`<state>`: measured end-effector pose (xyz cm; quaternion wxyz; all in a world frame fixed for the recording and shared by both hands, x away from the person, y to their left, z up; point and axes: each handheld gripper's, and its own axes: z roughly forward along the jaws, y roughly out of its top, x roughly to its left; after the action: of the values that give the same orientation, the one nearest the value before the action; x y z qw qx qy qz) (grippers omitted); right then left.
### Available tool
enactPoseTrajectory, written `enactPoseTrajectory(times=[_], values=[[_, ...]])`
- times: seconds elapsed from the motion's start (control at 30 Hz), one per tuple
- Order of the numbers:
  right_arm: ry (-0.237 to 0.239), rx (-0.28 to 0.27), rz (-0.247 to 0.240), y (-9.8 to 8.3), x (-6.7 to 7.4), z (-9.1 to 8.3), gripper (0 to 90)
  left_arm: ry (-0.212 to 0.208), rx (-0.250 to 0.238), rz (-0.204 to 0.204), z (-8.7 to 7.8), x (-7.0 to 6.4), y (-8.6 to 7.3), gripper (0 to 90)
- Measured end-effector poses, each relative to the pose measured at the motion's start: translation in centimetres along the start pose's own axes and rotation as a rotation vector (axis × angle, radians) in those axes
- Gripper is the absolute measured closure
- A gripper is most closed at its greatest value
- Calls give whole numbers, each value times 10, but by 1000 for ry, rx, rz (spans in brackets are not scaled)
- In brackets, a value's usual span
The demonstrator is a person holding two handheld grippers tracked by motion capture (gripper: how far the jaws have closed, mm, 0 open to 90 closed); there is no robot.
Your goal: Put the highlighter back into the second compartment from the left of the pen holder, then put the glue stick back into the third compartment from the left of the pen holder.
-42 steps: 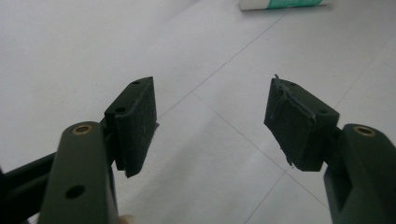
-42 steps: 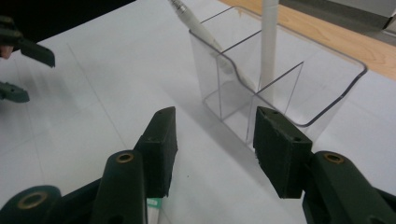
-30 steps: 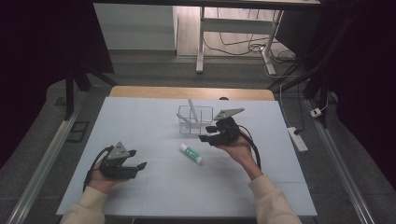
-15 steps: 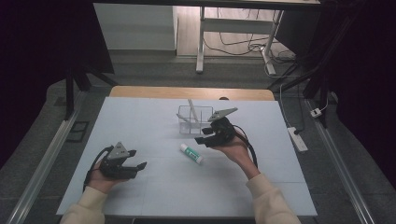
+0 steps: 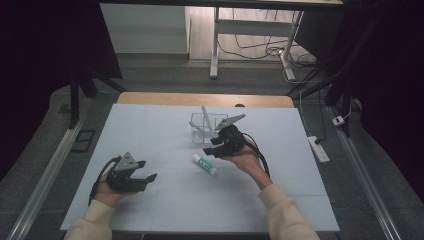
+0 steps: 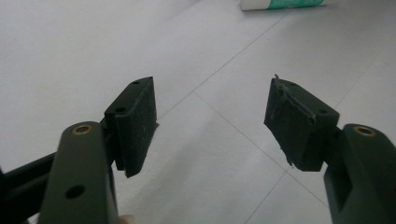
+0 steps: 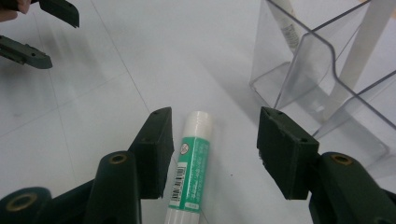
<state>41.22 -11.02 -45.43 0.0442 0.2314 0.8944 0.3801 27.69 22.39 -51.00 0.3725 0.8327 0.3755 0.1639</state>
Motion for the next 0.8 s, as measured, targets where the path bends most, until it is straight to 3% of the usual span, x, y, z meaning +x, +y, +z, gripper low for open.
enactPoseTrajectory(times=[0.8], values=[[18,97,31,2,-1,37,439,-1,2,3,0,0,0,343]])
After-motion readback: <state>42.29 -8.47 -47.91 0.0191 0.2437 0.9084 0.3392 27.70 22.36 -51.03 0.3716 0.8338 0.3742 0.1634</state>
